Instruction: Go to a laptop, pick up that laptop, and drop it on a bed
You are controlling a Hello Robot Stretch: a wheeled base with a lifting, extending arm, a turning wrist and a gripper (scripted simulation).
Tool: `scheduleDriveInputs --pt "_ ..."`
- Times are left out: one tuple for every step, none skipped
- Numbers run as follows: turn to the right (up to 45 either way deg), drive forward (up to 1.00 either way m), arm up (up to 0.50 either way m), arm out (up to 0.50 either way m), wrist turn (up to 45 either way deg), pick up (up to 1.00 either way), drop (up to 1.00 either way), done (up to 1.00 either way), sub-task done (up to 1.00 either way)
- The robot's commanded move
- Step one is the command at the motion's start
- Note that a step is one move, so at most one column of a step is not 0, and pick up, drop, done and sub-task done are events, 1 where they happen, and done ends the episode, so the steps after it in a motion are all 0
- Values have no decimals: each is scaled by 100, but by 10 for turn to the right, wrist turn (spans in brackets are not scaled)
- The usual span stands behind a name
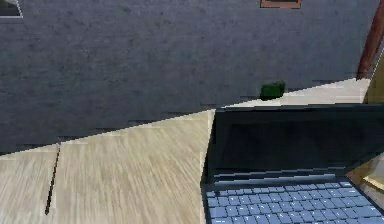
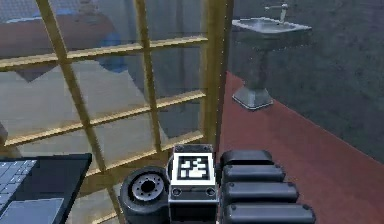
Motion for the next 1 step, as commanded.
scheduleDriveInputs --pt "0 60 0 0 0 0 0 0 0"
